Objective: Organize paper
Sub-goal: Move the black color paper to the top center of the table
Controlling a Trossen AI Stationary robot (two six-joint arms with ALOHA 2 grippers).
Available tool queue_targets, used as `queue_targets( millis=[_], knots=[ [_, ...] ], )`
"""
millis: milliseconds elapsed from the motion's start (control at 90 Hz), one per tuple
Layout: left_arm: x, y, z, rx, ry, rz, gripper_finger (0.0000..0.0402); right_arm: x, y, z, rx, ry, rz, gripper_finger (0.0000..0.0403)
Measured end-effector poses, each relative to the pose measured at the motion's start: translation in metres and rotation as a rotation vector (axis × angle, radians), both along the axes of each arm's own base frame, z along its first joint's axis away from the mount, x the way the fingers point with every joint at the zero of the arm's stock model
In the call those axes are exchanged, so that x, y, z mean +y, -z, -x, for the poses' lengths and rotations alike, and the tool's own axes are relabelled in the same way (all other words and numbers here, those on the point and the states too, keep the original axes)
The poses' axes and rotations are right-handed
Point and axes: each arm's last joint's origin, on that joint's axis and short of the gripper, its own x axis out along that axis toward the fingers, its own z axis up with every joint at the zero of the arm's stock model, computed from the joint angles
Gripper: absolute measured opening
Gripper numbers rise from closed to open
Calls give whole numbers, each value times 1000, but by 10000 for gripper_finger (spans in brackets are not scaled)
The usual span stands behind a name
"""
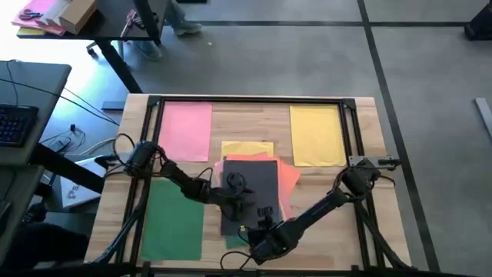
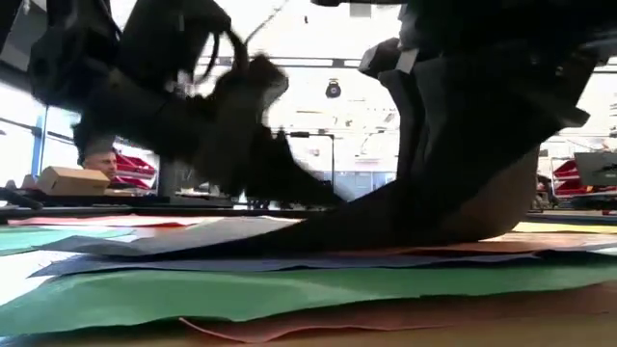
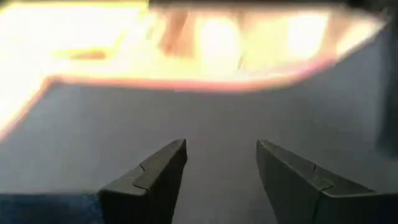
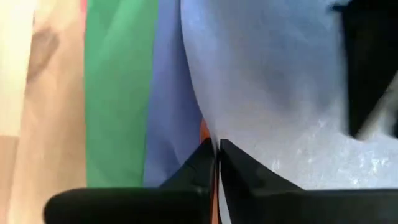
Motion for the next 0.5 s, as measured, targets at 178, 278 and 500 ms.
queue_targets(
  millis=[178, 278, 500],
  knots=[
    [-15, -79, 27, -76, 69, -73, 186, 4, -30, 0, -17, 21, 57, 0],
    [-23, -123, 60, -99, 79, -103, 186, -7, -54, -1, -46, 88, 160, 0],
    [-46, -168, 118, -166, 142, -93, 186, -73, -94, -28, -93, 237, 392, 0]
  ],
)
